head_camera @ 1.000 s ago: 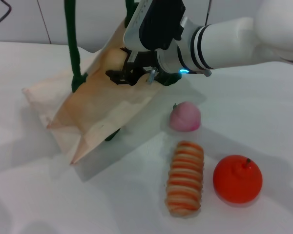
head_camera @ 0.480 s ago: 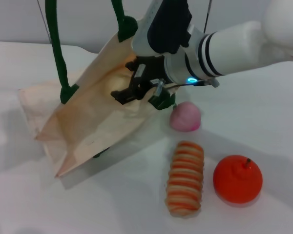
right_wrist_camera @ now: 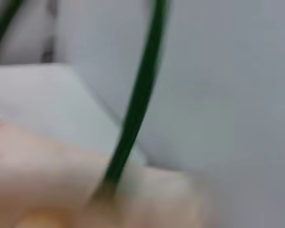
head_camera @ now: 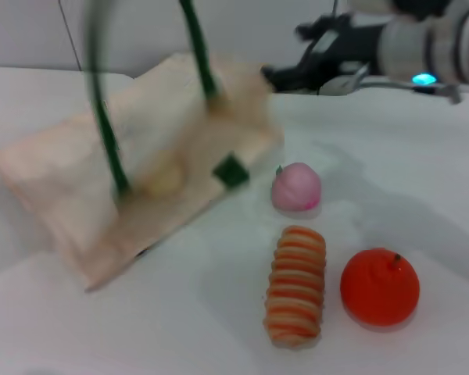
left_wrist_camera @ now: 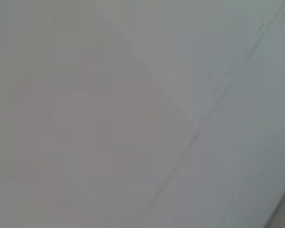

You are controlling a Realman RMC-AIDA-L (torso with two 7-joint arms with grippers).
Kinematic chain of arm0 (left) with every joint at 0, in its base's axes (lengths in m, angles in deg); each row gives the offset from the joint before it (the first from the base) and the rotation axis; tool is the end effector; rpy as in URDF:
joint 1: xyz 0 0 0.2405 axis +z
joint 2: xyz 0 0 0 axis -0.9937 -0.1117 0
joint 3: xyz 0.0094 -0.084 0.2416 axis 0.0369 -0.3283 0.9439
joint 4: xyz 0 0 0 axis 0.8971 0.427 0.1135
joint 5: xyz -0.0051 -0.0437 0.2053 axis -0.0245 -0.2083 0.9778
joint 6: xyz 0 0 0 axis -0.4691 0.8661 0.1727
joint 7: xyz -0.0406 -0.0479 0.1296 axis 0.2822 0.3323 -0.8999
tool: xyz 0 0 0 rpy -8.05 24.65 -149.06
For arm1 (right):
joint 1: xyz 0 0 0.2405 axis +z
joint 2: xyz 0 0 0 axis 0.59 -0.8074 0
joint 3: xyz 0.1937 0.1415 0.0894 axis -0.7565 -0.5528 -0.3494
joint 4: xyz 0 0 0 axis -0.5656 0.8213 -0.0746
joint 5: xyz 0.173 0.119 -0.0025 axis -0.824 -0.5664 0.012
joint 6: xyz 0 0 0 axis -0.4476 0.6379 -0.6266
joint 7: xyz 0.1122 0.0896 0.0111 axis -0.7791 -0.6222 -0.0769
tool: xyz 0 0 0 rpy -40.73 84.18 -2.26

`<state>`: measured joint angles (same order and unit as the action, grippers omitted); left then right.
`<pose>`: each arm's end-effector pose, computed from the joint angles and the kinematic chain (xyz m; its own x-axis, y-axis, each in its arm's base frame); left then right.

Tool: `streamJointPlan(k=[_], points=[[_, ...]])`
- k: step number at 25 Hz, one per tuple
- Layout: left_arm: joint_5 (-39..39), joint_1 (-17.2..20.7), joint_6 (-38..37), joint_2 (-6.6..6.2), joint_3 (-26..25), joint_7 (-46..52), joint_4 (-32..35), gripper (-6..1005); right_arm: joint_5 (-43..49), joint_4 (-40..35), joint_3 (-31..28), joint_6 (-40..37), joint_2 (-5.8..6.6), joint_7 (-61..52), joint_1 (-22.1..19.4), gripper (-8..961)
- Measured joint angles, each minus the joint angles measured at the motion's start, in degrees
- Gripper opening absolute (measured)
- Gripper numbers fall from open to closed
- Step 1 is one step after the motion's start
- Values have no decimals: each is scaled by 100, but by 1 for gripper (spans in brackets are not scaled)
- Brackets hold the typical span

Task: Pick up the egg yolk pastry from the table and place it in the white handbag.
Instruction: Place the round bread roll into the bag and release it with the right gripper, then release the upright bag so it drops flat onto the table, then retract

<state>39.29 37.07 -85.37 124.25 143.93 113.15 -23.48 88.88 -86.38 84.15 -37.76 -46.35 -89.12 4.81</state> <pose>-0.2405 0.3956 0.1642 0.2450 0.3947 0.8855 0.7443 -0.6619 0.0890 0.0993 0.4340 -0.0210 0.9703 -0.1403 -0.1973 -0.2299 -0.7895 -0.5690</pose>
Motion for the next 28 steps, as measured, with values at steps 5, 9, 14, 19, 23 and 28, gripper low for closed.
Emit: streamJointPlan(k=[5, 9, 14, 19, 23, 28], points=[[-165, 93, 112, 28, -1, -25, 3, 146, 54, -771, -365, 5, -13, -57, -581, 886], [-241, 117, 114, 36, -1, -38, 7, 387, -9, -884, -472, 70, -18, -54, -747, 886], [-289, 162, 118, 51, -2, -121, 14, 619, -218, -898, -455, 429, -20, 27, -928, 887], [-588, 219, 436, 347, -1, -973, 18, 807, -1185, -899, -195, 1504, -34, 929, -1399, 888], [-883, 286, 945, 624, -2, -1798, 18, 852, -2779, -779, 219, 2519, -37, 2377, -1676, 886], [-1305, 383, 1635, 1024, -12, -3045, 78, 862, -5010, -114, 64, 2720, -37, 4538, -1570, 882]])
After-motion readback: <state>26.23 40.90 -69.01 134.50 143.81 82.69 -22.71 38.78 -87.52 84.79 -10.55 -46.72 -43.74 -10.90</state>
